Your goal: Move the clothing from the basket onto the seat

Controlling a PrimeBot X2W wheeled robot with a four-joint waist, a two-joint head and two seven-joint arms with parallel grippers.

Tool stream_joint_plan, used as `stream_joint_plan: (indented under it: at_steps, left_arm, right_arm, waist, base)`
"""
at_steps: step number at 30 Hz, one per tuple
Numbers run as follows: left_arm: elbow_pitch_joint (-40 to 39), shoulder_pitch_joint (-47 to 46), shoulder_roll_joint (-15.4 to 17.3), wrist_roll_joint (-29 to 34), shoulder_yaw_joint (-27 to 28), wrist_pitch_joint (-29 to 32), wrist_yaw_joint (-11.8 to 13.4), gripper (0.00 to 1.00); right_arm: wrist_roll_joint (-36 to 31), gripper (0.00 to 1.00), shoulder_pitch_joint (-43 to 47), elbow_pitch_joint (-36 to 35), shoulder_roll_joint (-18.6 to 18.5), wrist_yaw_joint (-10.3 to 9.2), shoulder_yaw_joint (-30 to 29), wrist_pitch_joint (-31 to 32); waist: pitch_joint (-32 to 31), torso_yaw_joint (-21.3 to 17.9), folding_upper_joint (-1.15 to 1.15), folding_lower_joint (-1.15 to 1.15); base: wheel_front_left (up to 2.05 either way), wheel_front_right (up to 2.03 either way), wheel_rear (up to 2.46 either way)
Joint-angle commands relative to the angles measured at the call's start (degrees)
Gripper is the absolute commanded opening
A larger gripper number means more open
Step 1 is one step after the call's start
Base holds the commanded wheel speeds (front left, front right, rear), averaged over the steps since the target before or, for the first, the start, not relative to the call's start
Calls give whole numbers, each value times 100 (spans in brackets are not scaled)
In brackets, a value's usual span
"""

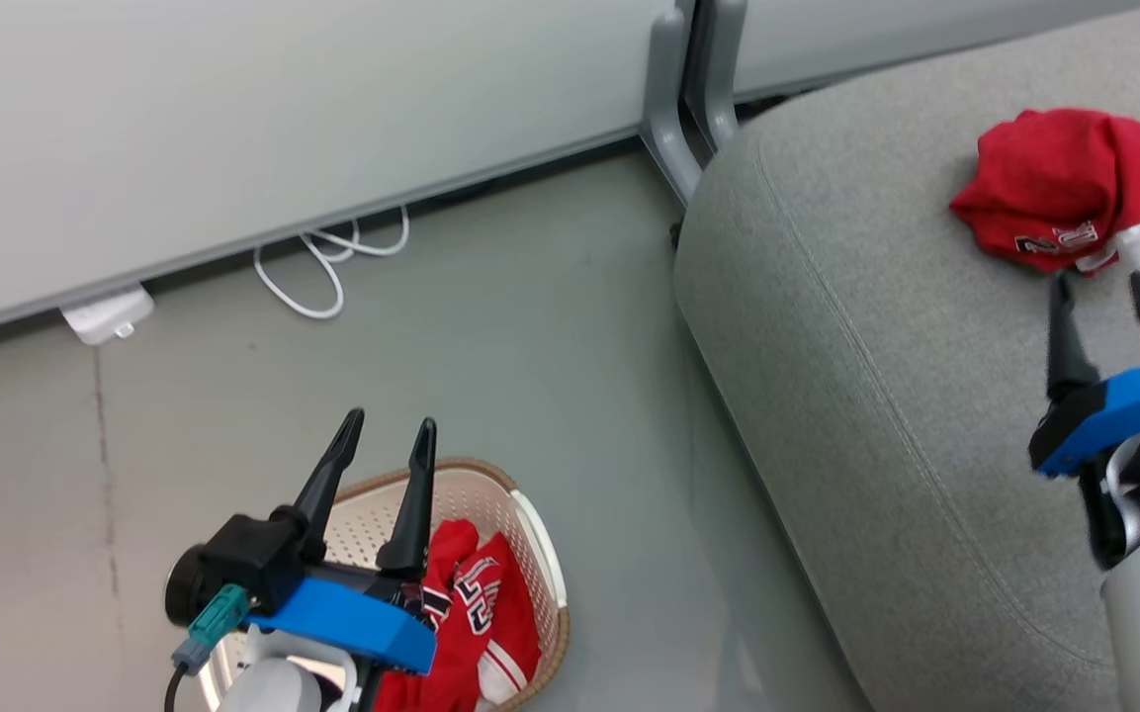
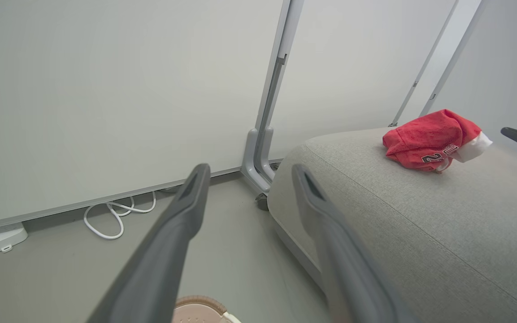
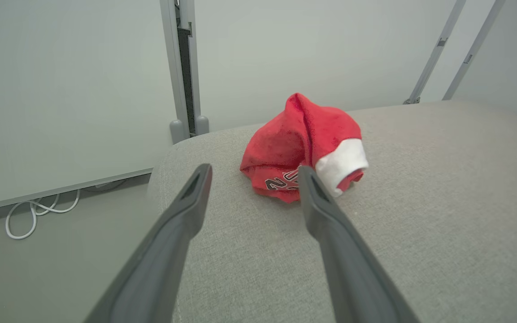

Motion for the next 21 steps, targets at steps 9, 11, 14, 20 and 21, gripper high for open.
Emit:
stream_joint_plan:
  at_steps: [9,11,14,20,21]
  left_arm:
    - [113,546,-187,42,509,-27,-13,100]
    - [141,673,-222,53,609,-27,-13,100]
    - [176,819,-270,66,733,-27,-13,100]
    - [249,1011,-284,125,1067,-27,-14,100]
    - [251,1039,-289,141,1120,-27,-14,100]
  right_arm:
    - [-17,100,1187,-1328,392,1,450,305]
    - [-37,100,1463,-1656,461,1,530,388]
    - [-170,100,1866,-2126,524,1,718,510]
    - [-129,100,2489,-2815,705,1,1046,680]
    - [-107,100,2570,-2883,739,1,1076,701]
  waist:
    - [-790,471,0,1]
    - [-901,559,0,1]
    - [-1043,686,0,1]
    - [-1171,886,0,1]
    - [-1186,916,0,1]
  base:
    - [0,0,0]
    - [0,0,0]
    - [0,0,0]
    - [0,0,0]
    - [0,0,0]
